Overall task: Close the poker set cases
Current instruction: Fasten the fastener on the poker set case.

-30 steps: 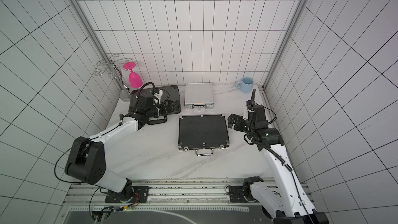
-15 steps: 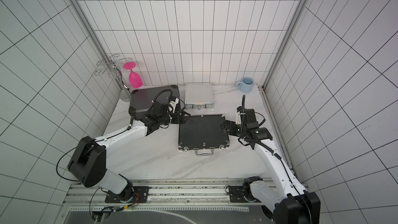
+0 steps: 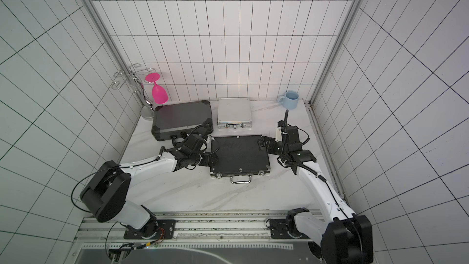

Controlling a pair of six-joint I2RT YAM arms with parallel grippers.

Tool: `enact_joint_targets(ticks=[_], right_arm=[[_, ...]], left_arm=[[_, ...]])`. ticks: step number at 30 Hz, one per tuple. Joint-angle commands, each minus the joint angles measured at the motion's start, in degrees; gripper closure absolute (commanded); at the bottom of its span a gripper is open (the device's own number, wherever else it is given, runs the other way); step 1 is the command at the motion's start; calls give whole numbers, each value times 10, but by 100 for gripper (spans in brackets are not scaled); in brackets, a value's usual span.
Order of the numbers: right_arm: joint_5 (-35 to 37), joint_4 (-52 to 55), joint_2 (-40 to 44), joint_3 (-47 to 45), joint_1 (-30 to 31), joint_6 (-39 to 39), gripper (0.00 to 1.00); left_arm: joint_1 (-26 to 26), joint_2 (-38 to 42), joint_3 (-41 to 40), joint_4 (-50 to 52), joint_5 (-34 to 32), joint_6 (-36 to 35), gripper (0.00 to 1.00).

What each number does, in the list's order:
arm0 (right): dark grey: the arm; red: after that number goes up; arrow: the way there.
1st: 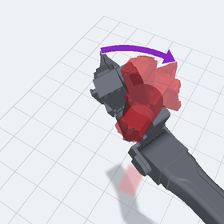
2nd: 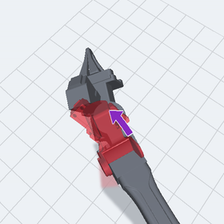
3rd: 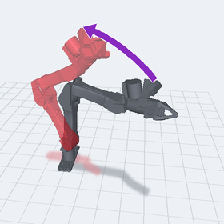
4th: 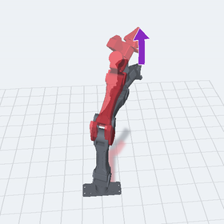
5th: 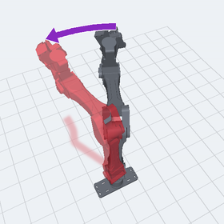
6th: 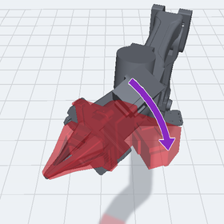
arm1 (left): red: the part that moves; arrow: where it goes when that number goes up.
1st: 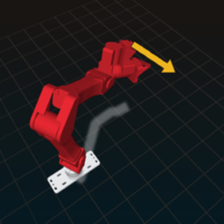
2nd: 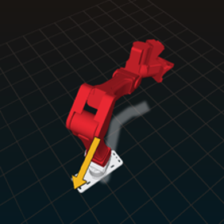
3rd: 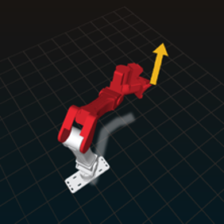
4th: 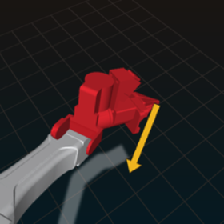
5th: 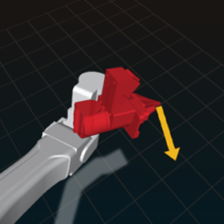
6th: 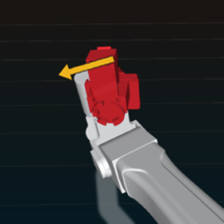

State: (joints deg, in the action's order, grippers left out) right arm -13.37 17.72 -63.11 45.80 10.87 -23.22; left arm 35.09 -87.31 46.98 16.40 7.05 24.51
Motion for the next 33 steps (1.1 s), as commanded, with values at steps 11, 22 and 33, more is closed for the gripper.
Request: enact_joint_targets(ticks=[11,22,33], right_arm=[[-13,-48,-81,-47,-42,-86,0],[19,-54,-58,-34,0,-69,0],[-38,-92,-27,-46,14,-40,3]], left_arm=[[18,99,-76,27,125,22,10],[52,132,-114,39,135,38,13],[73,81,-118,0,107,58,13]])
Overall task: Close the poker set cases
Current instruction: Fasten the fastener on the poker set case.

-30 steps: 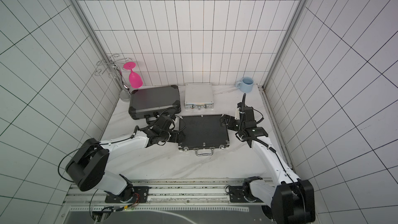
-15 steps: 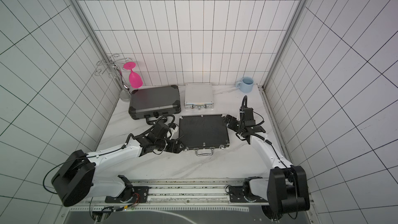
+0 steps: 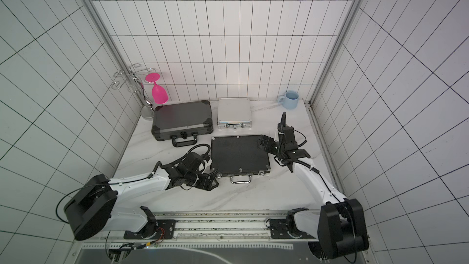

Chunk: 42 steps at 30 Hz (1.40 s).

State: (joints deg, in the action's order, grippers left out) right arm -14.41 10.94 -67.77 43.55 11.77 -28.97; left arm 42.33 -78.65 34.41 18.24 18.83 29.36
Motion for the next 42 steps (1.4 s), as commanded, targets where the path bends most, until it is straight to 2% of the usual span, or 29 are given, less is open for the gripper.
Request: enact_joint_targets(ticks=[1,7,10,14,16,18,29,38,42], right_arm=[[-30,-25,23,-27,5,20,4],[-20,-23,10,-45,5,16,8],[-32,-15,-6,-41,5,17,17],[-66,-27,-14,-44,5,17,43],[-84,-30,-24,-43,6,14,53],[-99,-30,-34,-41,7,12,59],[-116,-36,-39,-37,10,7,60],[-101,-19,-41,-17,50,15,60],[-112,-3,-43,1,70,29,62]], left_arm=[[1,3,8,-22,-5,11,13],[1,60,26,18,0,11,13],[1,78,26,21,-20,21,12],[1,59,22,-4,-44,35,12],[1,41,22,-20,-51,38,12],[1,22,19,-29,-63,40,12],[14,-33,-18,-12,-127,7,13],[17,-78,-1,-14,-155,8,12],[32,-59,-17,5,-174,-2,12]])
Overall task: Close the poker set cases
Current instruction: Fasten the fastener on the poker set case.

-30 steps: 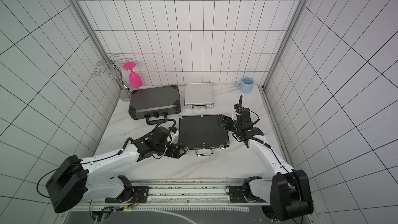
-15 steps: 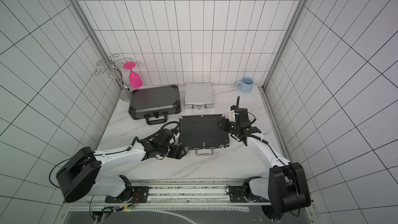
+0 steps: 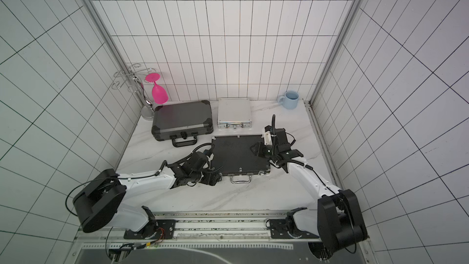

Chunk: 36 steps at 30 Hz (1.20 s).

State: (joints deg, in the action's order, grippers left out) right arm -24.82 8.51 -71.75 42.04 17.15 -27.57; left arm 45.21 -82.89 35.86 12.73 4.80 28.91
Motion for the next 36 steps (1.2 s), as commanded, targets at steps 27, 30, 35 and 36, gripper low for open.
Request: enact_joint_targets(ticks=[27,30,35,36], right_arm=[[104,118,-136,-22,189,23,83],[94,116,-140,-26,189,16,83],[89,105,-137,-46,189,4,83],[89,103,-136,-52,189,1,84]], left_arm=[[2,72,-22,116,-56,15,11],[2,78,-17,124,-60,14,11],[3,80,-21,106,-49,20,11],[3,86,-20,105,-47,21,11]])
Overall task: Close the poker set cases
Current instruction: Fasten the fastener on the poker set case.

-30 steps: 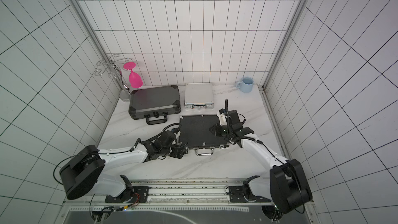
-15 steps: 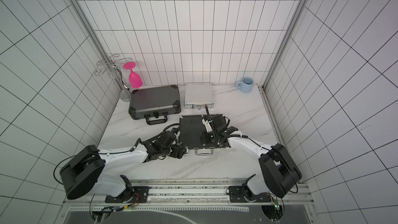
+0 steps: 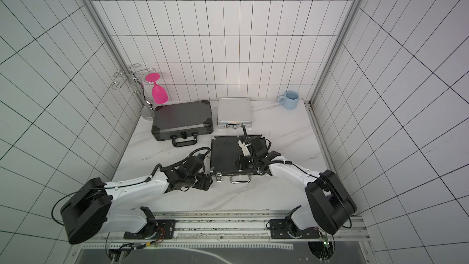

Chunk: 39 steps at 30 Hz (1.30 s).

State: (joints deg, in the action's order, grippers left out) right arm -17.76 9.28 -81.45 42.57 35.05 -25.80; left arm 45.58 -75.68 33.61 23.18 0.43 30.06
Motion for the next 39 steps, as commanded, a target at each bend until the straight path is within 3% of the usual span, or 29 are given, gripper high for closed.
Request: enact_joint_targets(ticks=[1,7,19,26,39], right_arm=[[19,93,-39,-62,10,-18,83],[21,87,-34,-72,9,-23,84],[21,86,-33,-63,10,-23,84],[21,86,-35,-65,9,-21,84],[20,87,-24,-66,8,-21,83]], left_arm=[[-2,21,6,1,0,12,11],[0,57,11,-14,21,19,11],[9,-18,17,-76,28,9,13],[21,-2,15,-77,31,19,13],[22,-85,23,-59,-39,-24,14]])
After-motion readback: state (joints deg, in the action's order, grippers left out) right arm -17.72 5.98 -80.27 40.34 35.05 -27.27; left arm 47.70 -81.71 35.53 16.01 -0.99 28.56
